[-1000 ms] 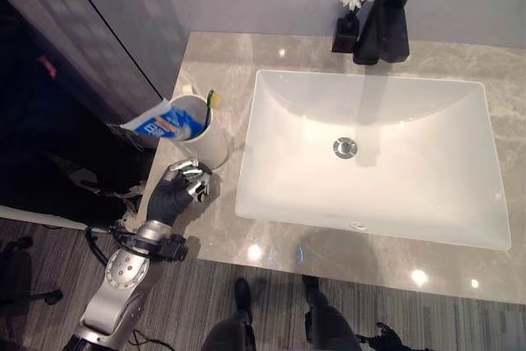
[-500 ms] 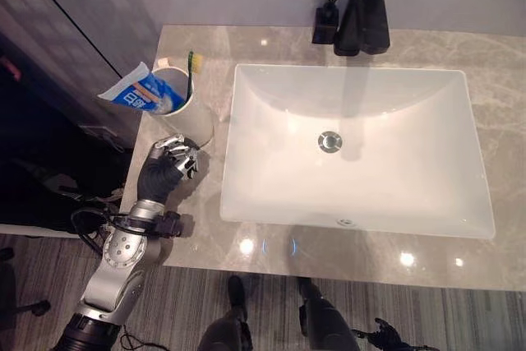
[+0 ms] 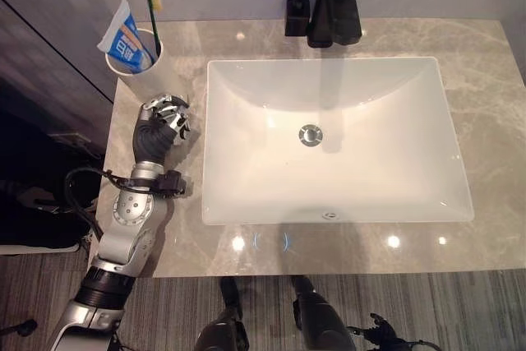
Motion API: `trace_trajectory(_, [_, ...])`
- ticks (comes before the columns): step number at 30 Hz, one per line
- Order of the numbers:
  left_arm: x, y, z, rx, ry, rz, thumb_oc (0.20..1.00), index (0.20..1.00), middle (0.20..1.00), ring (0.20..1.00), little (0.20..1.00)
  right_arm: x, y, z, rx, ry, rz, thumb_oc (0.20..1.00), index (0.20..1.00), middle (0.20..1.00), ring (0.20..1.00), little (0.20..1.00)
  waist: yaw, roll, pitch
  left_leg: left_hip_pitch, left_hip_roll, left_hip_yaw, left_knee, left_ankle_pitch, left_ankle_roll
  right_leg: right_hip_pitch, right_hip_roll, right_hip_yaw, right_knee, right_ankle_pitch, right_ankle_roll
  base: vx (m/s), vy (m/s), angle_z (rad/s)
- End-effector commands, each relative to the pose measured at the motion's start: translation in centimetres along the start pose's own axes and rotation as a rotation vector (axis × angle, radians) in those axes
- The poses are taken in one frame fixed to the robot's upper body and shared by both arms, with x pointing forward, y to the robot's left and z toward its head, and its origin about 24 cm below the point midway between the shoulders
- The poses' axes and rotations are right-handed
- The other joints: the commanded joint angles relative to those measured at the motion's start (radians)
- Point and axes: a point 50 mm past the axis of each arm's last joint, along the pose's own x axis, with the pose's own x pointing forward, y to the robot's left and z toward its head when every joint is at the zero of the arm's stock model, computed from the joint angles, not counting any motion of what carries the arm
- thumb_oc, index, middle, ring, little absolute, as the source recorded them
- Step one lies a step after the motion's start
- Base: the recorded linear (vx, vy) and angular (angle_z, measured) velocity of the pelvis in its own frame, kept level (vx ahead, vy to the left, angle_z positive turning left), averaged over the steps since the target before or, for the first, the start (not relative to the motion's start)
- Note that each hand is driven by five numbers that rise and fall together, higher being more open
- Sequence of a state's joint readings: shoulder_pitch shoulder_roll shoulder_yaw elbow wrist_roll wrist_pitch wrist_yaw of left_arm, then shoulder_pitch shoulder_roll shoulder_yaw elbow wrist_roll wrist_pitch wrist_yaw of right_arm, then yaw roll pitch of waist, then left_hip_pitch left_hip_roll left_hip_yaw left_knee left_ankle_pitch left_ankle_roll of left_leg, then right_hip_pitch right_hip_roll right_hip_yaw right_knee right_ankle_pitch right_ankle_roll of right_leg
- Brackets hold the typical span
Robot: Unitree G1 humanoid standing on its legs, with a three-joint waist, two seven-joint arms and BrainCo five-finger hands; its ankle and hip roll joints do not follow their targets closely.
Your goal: Put brush and paste in cup on sink, flatten towel.
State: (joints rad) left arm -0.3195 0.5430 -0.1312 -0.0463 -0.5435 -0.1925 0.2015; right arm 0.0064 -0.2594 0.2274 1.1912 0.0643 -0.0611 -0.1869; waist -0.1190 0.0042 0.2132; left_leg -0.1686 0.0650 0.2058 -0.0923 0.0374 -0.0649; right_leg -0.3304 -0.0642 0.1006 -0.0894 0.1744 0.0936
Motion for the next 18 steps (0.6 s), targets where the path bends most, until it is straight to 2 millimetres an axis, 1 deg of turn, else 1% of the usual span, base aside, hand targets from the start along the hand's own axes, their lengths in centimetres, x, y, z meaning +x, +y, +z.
trace_trajectory(1, [-0.1, 0.8, 0.2, 0.007, -0.022, 0.040, 0.200, 0.200, 0.200, 0.200, 0.200, 0.0, 0.3, 0.1, -0.023, 0.003, 0.022, 1.000, 1.000, 1.000, 1.000, 1.000, -0.002, -0.014, -0.030, -0.014, 0.011, -0.053, 0.005, -0.004, -0.017, 0.036, -0.055, -0.046, 0.006, -0.054, 0.056, 0.00, 0.000, 0.00])
trace_trajectory(6, [-1.3, 0.7, 0.0, -0.046, 0.003, 0.014, 0.200, 0.200, 0.200, 0.200, 0.200, 0.0, 0.1, -0.3, -0.030, 0.023, 0.017, 1.000, 1.000, 1.000, 1.000, 1.000, 0.008, -0.009, -0.036, -0.011, 0.010, -0.062, 0.005, -0.005, -0.017, 0.047, -0.057, -0.055, 0.002, -0.058, 0.055, 0.00, 0.000, 0.00])
trace_trajectory(8, [-2.3, 1.1, 0.1, -0.062, 0.016, 0.006, 0.200, 0.200, 0.200, 0.200, 0.200, 0.1, -0.2, -0.2, -0.030, 0.028, 0.008, 1.000, 1.000, 1.000, 1.000, 1.000, 0.018, -0.005, -0.039, -0.013, 0.008, -0.068, 0.005, -0.006, -0.017, 0.049, -0.058, -0.061, 0.002, -0.061, 0.055, 0.00, 0.000, 0.00])
trace_trajectory(12, [-3.4, 2.2, 0.0, -0.060, 0.037, 0.030, 0.200, 0.200, 0.200, 0.200, 0.200, 0.1, -0.1, 0.1, -0.031, 0.013, 0.013, 1.000, 1.000, 1.000, 1.000, 1.000, 0.027, -0.002, -0.037, -0.023, 0.005, -0.075, 0.005, -0.001, -0.016, 0.045, -0.059, -0.068, 0.002, -0.060, 0.054, 0.00, 0.000, 0.00])
trace_trajectory(14, [-3.7, 2.7, -0.1, -0.046, 0.046, 0.044, 0.200, 0.200, 0.200, 0.200, 0.200, 0.1, -0.1, 0.3, -0.029, 0.004, 0.014, 1.000, 1.000, 1.000, 1.000, 1.000, 0.030, -0.002, -0.034, -0.028, 0.004, -0.075, 0.005, 0.001, -0.017, 0.040, -0.060, -0.069, 0.002, -0.058, 0.055, -0.02, 0.005, 0.04])
trace_trajectory(18, [-3.5, 3.5, 0.2, -0.025, 0.037, 0.079, 0.200, 0.200, 0.200, 0.200, 0.200, 0.1, 0.0, 0.5, -0.033, -0.003, 0.018, 1.000, 1.000, 1.000, 1.000, 1.000, 0.033, -0.001, -0.030, -0.036, 0.003, -0.075, 0.005, 0.003, -0.016, 0.031, -0.060, -0.067, 0.002, -0.056, 0.055, 0.00, 0.000, 0.00])
